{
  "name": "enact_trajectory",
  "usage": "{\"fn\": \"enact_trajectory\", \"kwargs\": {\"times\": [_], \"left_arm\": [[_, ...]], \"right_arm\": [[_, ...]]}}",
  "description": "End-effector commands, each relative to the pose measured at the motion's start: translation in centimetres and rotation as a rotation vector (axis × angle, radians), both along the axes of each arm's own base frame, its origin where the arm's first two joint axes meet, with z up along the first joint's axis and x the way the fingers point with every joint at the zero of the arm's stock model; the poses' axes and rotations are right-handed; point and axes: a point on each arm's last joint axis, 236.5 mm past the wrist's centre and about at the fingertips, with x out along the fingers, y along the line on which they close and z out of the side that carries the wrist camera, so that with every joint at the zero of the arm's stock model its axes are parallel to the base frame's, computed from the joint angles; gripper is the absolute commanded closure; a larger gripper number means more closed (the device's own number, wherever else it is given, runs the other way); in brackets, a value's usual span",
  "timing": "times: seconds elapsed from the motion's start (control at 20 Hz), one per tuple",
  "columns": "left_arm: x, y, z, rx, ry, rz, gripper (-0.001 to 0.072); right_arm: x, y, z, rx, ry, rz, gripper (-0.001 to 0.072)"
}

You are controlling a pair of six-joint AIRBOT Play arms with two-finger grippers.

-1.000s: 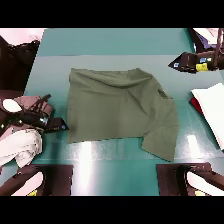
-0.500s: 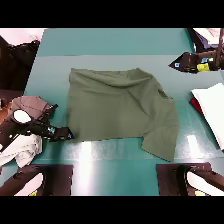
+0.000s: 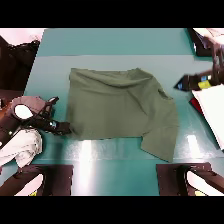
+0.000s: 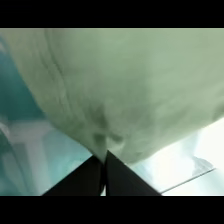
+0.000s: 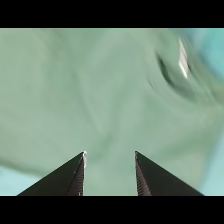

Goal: Fold the shirts.

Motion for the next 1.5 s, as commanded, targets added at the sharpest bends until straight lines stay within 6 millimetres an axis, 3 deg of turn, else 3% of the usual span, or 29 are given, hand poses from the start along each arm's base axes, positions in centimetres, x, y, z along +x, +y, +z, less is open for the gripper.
{"fn": "enact_trajectory", "kwargs": {"times": [0.0, 0.1, 0.2, 0.4, 0.55, 0.75, 0.85, 0.9, 0.95, 1.0, 1.1, 1.2, 1.3, 1.35, 1.45], "left_arm": [[2.0, 0.8, 2.7, 0.046, -0.069, -0.041, 0.0684], [3.4, 1.0, 4.5, 0.059, -0.12, -0.048, 0.0684], [4.8, 1.0, 5.8, 0.058, -0.17, -0.037, 0.0684], [4.8, 0.6, 6.2, 0.036, -0.162, -0.022, 0.0684], [4.7, 0.6, 6.1, 0.035, -0.155, -0.019, 0.0684], [4.6, 0.6, 6.1, 0.033, -0.148, -0.009, 0.0684], [4.5, 0.6, 6.1, 0.033, -0.144, -0.011, 0.0684], [4.5, 0.6, 6.1, 0.033, -0.145, -0.011, 0.0684], [4.6, 0.6, 6.2, 0.033, -0.147, -0.011, 0.0684], [4.9, 0.8, 6.4, 0.044, -0.16, -0.014, 0.0684], [7.0, 2.1, 9.0, 0.108, -0.251, -0.026, 0.0684], [10.2, 2.5, 14.8, 0.13, -0.411, -0.019, 0.0684], [12.9, 2.4, 23.6, 0.121, -0.628, -0.002, 0.0684], [13.5, 2.3, 28.2, 0.118, -0.737, 0.006, 0.0684], [13.1, 2.4, 38.3, 0.11, -0.977, 0.023, 0.0684]], "right_arm": [[-5.7, -4.5, -6.8, -0.066, 0.197, -0.097, 0.0356], [-8.6, -6.8, -10.6, -0.029, 0.28, -0.204, 0.0356], [-10.3, -7.1, -13.1, 0.06, 0.314, -0.255, 0.0356], [-11.1, -7.9, -16.8, 0.141, 0.355, -0.36, 0.0356], [-11.5, -7.0, -18.6, 0.191, 0.433, -0.335, 0.0356], [-10.4, -4.5, -20.1, 0.238, 0.457, -0.28, 0.0361], [-9.8, -4.1, -20.3, 0.216, 0.437, -0.258, 0.0407], [-9.4, -4.1, -20.2, 0.203, 0.414, -0.253, 0.0512], [-9.0, -4.1, -19.7, 0.191, 0.381, -0.251, 0.0698], [-8.4, -4.4, -19.0, 0.178, 0.336, -0.257, 0.0696], [-5.9, -4.9, -15.3, 0.175, 0.188, -0.276, 0.0697], [-2.3, -5.1, -8.9, 0.192, -0.019, -0.282, 0.0698], [1.3, -4.7, 1.0, 0.239, -0.298, -0.284, 0.0698], [2.2, -4.3, 7.0, 0.264, -0.454, -0.276, 0.0698], [1.8, -3.8, 18.5, 0.256, -0.752, -0.255, 0.0698]]}}
